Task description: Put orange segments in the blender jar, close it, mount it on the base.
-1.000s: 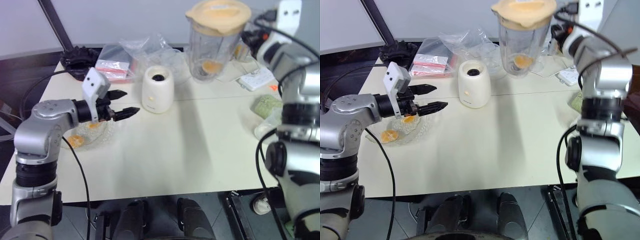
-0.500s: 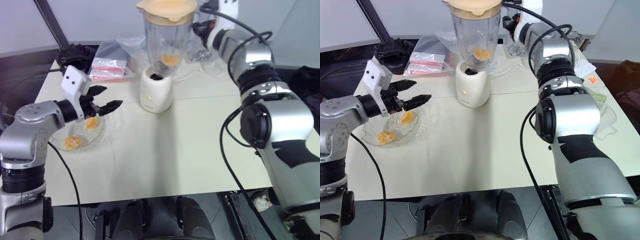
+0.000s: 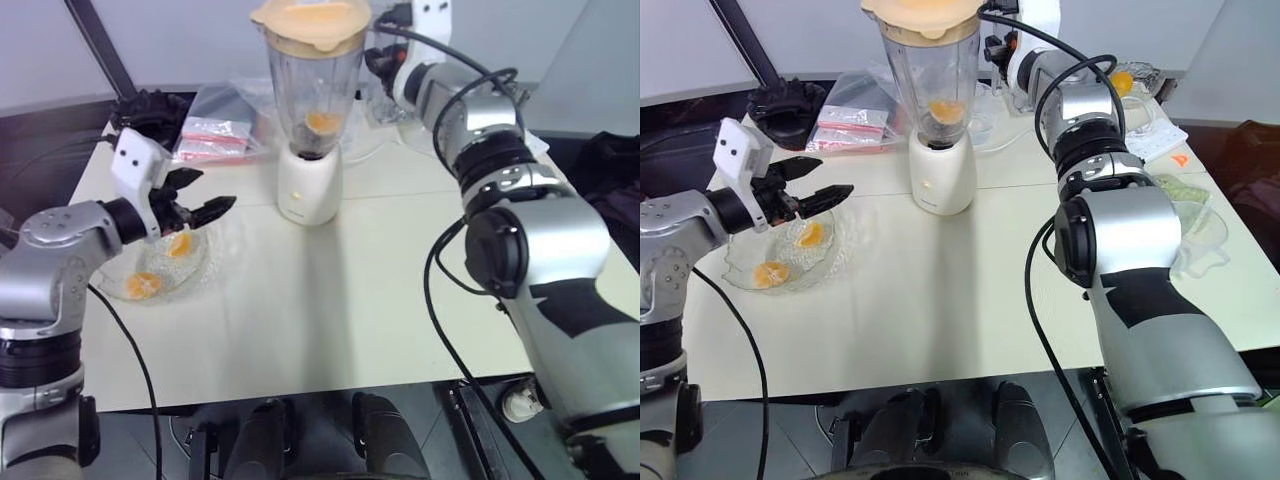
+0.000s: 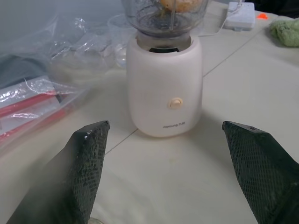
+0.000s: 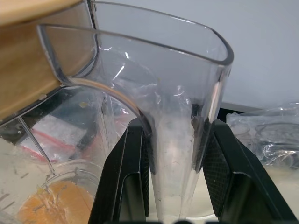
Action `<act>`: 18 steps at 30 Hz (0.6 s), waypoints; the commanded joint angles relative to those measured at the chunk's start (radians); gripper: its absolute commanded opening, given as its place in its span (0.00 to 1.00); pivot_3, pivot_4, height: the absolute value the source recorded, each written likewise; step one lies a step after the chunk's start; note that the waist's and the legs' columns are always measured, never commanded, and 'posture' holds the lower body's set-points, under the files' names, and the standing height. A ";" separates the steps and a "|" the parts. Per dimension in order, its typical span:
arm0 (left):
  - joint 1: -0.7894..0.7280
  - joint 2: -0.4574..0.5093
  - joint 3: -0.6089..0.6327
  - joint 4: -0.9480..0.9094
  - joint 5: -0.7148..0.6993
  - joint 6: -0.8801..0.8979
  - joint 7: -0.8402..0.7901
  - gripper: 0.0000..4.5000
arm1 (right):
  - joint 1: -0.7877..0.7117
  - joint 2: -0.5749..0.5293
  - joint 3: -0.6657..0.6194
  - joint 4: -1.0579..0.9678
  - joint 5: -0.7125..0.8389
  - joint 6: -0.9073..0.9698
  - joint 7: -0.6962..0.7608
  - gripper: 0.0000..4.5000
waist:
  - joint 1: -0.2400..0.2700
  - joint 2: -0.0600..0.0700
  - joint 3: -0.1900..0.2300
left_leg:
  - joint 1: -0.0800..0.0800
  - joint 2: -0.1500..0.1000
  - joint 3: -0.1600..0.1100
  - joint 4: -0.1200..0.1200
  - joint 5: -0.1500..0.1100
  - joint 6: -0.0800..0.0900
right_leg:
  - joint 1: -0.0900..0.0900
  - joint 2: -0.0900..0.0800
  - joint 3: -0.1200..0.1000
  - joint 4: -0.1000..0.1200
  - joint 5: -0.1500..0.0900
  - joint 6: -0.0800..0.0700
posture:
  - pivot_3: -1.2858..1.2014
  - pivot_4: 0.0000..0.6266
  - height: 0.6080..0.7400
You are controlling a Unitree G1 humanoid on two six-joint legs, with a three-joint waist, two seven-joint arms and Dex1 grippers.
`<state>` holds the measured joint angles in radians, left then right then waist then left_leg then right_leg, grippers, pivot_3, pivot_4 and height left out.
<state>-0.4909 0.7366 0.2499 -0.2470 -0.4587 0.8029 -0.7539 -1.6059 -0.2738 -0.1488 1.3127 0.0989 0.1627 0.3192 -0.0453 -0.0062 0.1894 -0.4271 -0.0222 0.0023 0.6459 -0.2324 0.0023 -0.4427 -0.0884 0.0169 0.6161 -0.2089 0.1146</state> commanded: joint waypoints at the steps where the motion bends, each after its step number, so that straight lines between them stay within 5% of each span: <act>1: -0.004 0.014 0.023 -0.011 -0.013 -0.019 0.012 0.90 | -0.023 0.010 -0.008 -0.025 -0.007 -0.015 0.010 0.22 | 0.000 0.000 0.000 | 0.000 0.000 0.000 0.000 0.000 0.000 | 0.000 0.000 0.000 0.000 0.000 0.000 | 0.52 0.24 1.00; 18: -0.006 0.002 0.007 0.011 -0.019 -0.038 0.039 0.90 | 0.067 0.002 -0.010 -0.006 -0.051 0.048 -0.051 0.22 | 0.002 -0.001 -0.001 | 0.001 0.000 -0.001 0.001 0.001 -0.001 | 0.002 0.000 -0.001 0.001 0.000 0.000 | 0.52 0.24 1.00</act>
<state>-0.4852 0.7357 0.2479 -0.2303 -0.4708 0.7921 -0.7195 -1.5540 -0.2571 -0.1636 1.3083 0.0623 0.1930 0.2788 -0.0432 -0.0076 0.1885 -0.4253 -0.0221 0.0009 0.6474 -0.2318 0.0015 -0.4399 -0.0881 0.0161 0.6168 -0.2086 0.1142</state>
